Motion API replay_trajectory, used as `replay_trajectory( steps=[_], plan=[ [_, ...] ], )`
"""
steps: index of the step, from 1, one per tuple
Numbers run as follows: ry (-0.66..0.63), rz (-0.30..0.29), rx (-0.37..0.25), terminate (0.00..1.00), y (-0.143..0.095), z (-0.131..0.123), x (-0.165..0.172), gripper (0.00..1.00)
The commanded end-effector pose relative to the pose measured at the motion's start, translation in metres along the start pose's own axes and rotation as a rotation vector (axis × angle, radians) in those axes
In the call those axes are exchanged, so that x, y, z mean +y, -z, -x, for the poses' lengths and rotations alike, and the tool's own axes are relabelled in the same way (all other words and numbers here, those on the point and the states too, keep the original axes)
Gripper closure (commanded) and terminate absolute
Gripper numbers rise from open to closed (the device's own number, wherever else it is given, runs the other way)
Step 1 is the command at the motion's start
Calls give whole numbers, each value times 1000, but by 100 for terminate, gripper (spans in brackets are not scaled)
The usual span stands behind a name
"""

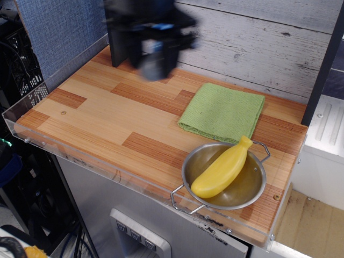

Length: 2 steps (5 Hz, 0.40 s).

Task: Picking up the gray ball and moving it to the far left bottom edge on a corner

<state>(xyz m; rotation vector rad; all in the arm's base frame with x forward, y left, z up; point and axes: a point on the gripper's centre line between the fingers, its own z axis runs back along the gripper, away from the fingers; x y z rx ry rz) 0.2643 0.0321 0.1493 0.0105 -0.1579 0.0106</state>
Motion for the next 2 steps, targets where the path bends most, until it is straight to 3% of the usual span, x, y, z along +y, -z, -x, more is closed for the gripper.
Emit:
replay_trajectory(
  steps=[1,2],
  plan=[
    [284,27,98,0,9,27,90,100],
    [245,-20,133,0,20,41,125,100]
  ],
)
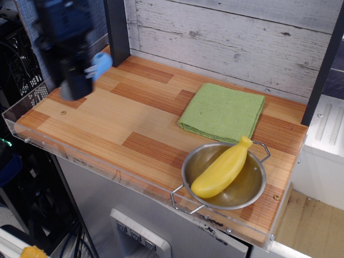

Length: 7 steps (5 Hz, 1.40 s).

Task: Picking up the gray ball and moving it to the far left bottom edge on a corner

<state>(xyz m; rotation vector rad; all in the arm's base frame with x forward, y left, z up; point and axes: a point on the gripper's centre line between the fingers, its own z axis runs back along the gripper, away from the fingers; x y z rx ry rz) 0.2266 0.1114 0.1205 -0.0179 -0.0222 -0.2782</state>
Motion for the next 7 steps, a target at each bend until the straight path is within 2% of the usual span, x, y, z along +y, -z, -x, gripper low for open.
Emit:
replay_trajectory(
  steps=[1,2,3,4,6,7],
  plan=[
    [-132,-115,44,0,11,13,59,100],
    [-189,-162,73,0,23,2,73,100],
    [-187,-175,82,0,37,-9,90,100],
    [-158,-151,89,0,50,-13,103,100],
    [-65,-34,141,0,97,-1,116,100],
    [-71,-21,149,0,102,1,116,100]
  ],
)
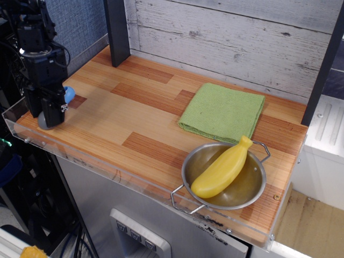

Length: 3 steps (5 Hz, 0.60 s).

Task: Picking up the gray ball and moving it to the far left bottom edge on a corner

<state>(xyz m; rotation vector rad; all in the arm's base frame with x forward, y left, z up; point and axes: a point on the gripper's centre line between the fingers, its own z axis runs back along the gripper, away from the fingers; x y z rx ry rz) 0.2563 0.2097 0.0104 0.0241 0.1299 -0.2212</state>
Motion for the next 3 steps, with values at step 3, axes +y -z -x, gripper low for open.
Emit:
replay_trajectory(
  steps=[3],
  plan=[
    [-22,-192,-170,0,-103,27,-18,0]
  ],
)
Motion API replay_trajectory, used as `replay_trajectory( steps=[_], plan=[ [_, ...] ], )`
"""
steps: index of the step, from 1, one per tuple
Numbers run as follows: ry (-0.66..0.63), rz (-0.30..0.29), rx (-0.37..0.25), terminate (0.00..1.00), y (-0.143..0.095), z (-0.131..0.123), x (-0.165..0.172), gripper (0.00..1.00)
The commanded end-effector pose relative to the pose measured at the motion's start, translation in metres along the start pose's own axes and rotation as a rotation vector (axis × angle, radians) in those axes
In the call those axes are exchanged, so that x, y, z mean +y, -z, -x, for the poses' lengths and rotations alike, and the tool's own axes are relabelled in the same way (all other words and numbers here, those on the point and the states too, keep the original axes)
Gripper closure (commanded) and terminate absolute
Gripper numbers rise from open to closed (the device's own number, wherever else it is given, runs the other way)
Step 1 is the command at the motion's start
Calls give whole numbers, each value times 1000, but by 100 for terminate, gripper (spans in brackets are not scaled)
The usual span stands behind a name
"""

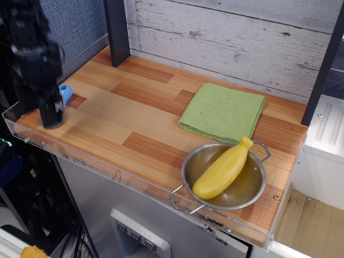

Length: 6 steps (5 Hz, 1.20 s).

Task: Picking up the gray ball and moving it to the far left bottom edge on a corner

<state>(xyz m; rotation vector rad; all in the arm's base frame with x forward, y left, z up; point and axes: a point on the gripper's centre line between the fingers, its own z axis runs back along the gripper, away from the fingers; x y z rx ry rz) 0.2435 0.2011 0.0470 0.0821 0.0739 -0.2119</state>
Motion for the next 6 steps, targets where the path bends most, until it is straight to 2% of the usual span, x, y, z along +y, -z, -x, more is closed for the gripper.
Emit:
replay_trajectory(
  steps=[1,2,3,4,5,6],
  plan=[
    [-70,-164,-163,0,-119,22,-20,0],
    [-34,-51,-121,0,-130,7,-34,0],
    [-37,3,-67,0,-116,4,-46,0],
    [-45,56,-58,0,-108,6,-55,0],
    [-45,56,-58,0,-108,6,-55,0],
    [-45,56,-58,100,-108,6,-55,0]
  ],
)
